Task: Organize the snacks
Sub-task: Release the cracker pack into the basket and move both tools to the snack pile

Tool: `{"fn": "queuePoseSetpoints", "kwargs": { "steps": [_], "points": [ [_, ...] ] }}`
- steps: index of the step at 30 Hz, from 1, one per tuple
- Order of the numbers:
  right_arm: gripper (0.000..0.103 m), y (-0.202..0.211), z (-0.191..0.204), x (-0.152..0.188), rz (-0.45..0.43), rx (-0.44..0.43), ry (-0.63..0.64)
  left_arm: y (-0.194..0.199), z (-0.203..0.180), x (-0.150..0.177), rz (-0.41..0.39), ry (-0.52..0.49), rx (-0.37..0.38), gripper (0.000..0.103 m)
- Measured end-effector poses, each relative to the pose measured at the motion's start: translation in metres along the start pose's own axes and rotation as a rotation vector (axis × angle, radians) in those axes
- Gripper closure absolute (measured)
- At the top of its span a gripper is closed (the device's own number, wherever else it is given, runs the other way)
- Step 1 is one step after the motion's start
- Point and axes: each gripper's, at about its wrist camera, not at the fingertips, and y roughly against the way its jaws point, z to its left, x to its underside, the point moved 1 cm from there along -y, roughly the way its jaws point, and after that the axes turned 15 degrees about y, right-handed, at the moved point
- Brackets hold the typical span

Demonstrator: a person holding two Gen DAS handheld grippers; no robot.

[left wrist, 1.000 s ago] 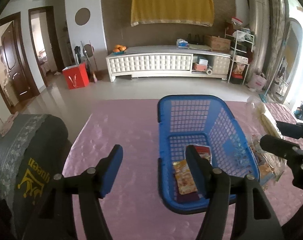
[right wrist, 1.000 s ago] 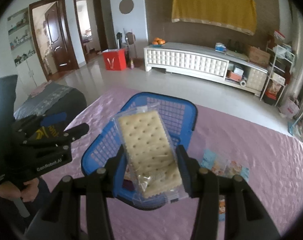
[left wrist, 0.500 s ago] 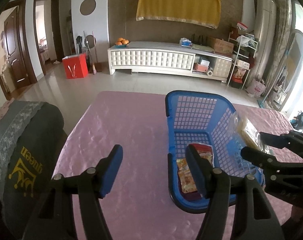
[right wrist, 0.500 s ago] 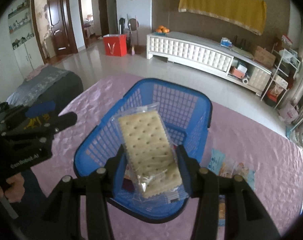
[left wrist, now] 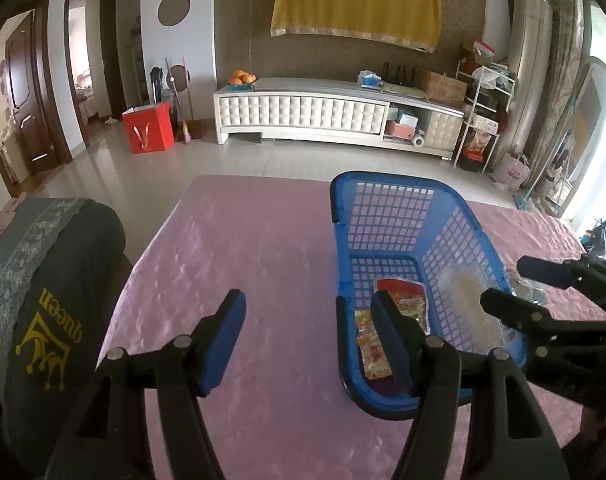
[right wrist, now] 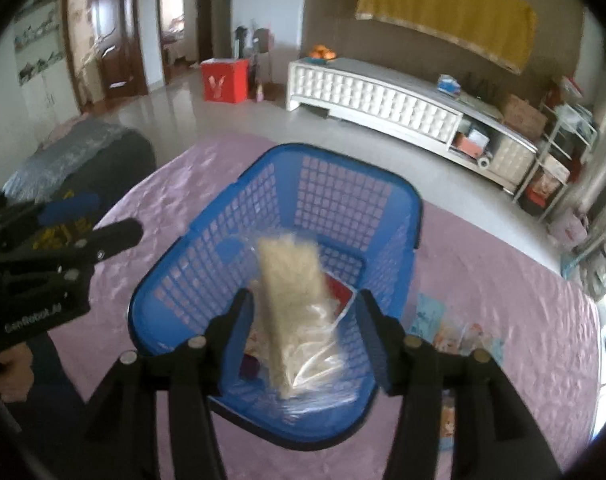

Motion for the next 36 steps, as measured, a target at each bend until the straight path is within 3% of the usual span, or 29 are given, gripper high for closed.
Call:
{"fn": "queuePoseSetpoints", "kwargs": {
  "steps": [2, 8, 12, 15, 28, 33, 36],
  "points": [
    [0.031, 0.005, -0.003, 0.000, -0.014, -0.011, -0.019, 0.006, -0.002, 0.000, -0.007, 0.000, 0.002, 0.040],
    [0.023, 0.037, -0.013, 0.004, -0.069, 0.025, -0.043, 0.027, -0.011, 0.001, -0.021, -0.012, 0.043, 0.040],
    [0.022, 0.062, -0.019, 0.011, -0.104, 0.043, -0.053, 0.042, -0.027, 0.001, -0.043, -0.042, 0.054, 0.040],
    [0.021, 0.079, -0.026, 0.014, -0.126, 0.058, -0.060, 0.053, -0.040, 0.003, -0.056, -0.069, 0.067, 0.031],
    [0.020, 0.124, -0.058, 0.046, -0.180, 0.123, -0.085, 0.087, -0.109, 0.020, -0.096, -0.192, 0.115, 0.025],
    [0.017, 0.134, -0.080, 0.067, -0.188, 0.146, -0.127, 0.087, -0.141, 0.029, -0.079, -0.219, 0.143, 0.025],
    [0.015, 0.138, -0.093, 0.080, -0.186, 0.160, -0.143, 0.078, -0.162, 0.038, -0.035, -0.232, 0.172, 0.019]
  ]
}}
